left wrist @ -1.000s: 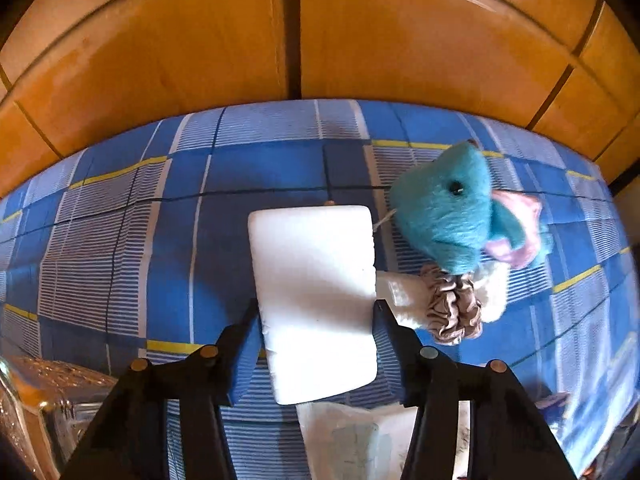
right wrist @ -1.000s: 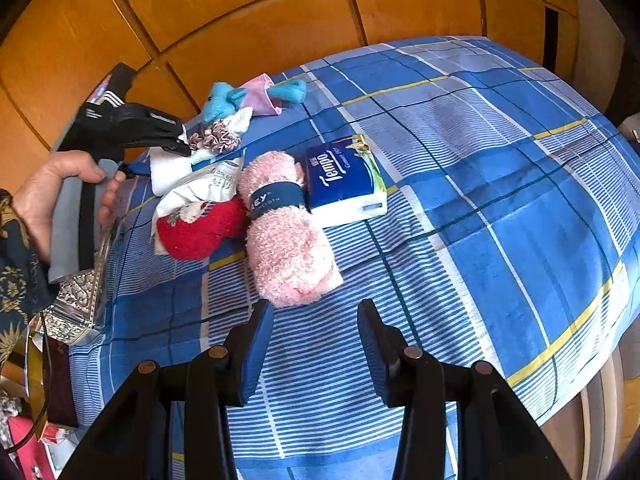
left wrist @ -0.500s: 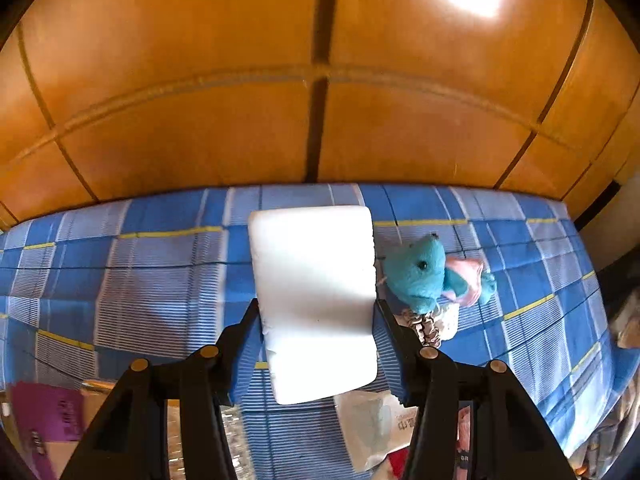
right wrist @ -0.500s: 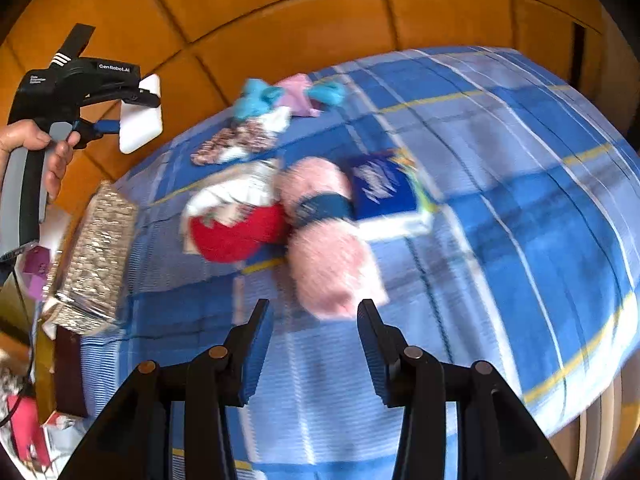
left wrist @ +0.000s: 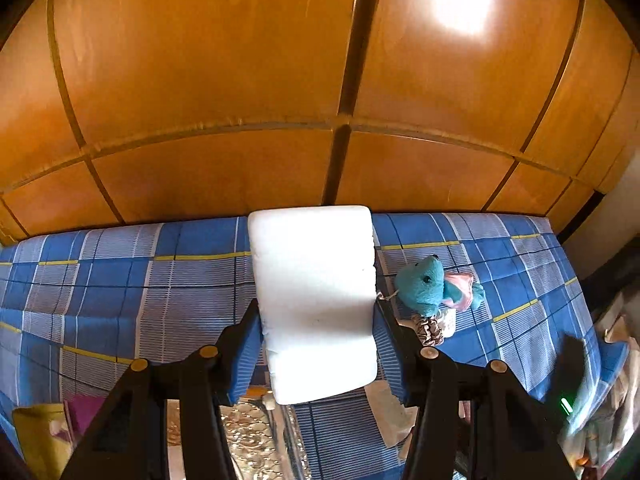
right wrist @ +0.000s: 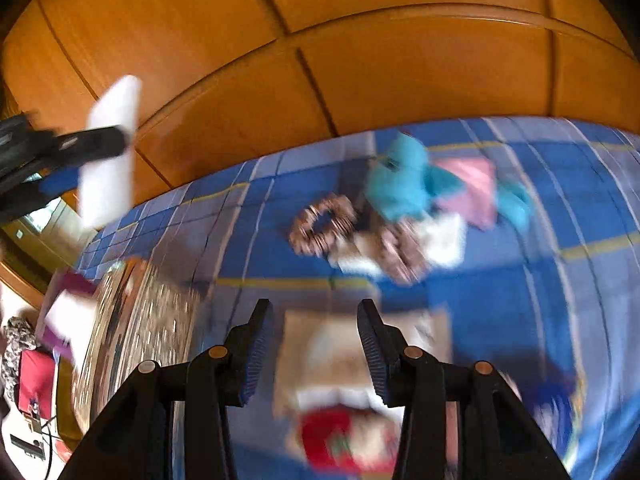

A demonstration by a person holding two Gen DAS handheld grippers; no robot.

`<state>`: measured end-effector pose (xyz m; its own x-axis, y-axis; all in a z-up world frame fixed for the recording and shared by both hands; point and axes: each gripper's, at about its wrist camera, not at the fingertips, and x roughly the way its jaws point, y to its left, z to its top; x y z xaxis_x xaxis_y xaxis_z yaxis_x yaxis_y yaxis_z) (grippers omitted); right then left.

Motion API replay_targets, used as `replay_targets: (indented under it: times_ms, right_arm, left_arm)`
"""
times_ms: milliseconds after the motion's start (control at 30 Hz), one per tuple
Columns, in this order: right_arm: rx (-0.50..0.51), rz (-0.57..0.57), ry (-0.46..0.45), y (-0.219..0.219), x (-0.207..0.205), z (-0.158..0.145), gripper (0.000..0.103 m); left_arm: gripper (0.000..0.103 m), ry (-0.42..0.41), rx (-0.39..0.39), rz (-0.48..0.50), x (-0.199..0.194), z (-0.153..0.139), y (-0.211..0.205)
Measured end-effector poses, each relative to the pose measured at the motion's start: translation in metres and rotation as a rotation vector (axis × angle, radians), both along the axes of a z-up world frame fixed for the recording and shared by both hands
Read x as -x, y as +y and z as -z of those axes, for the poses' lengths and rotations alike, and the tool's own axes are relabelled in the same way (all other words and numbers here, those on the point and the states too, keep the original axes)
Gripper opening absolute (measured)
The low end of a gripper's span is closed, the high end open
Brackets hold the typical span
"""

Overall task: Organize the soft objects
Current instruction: 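Lift the sponge toward the tray while the right gripper grasps the brown scrunchie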

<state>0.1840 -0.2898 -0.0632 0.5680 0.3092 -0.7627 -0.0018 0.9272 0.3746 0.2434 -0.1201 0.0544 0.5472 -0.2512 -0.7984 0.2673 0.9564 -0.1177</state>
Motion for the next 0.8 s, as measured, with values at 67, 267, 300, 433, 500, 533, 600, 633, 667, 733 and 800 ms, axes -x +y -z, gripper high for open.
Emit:
replay_targets:
  times_ms: [67,267,300,433,500,533,600,633,667,733,800]
  right_arm:
    - [0.017,-0.004,0.018,0.009,-0.028,0.005,0.044]
    - [0.002,0.034,0.122,0.021,-0.082,0.032,0.052]
    - [-0.009,0.044,0.146,0.021,-0.089,0.038,0.057]
    - [-0.027,0.116,0.179,0.019,-0.105,0.051,0.060]
    - [0.002,0.125,0.178,0.022,-0.111,0.051,0.060]
    - [0.015,0.124,0.176,0.024,-0.114,0.050,0.060]
    - [0.046,0.121,0.172,0.028,-0.118,0.050,0.060]
    - [0.067,0.118,0.164,0.030,-0.120,0.050,0.060]
    - [0.084,0.113,0.158,0.033,-0.121,0.049,0.060]
    - [0.117,0.111,0.163,0.035,-0.123,0.051,0.060]
    - [0.127,0.107,0.165,0.035,-0.126,0.052,0.060]
  left_arm:
    - [0.054,0.004,0.004,0.003,-0.002,-0.002,0.005]
    - [0.054,0.033,0.024,-0.001,-0.017,-0.001,0.018]
    - [0.054,0.035,0.027,-0.010,-0.021,-0.002,0.021]
    - [0.054,0.019,0.040,-0.076,-0.038,-0.013,0.050]
    - [0.054,0.008,0.046,-0.114,-0.044,-0.019,0.068]
    - [0.054,0.002,0.049,-0.134,-0.047,-0.022,0.079]
    - [0.054,-0.015,0.050,-0.177,-0.048,-0.029,0.104]
    - [0.054,-0.024,0.048,-0.197,-0.047,-0.032,0.118]
    - [0.054,-0.031,0.053,-0.220,-0.045,-0.035,0.135]
    - [0.054,-0.051,0.065,-0.257,-0.038,-0.040,0.164]
    - [0.055,-0.078,0.064,-0.297,-0.021,-0.044,0.202]
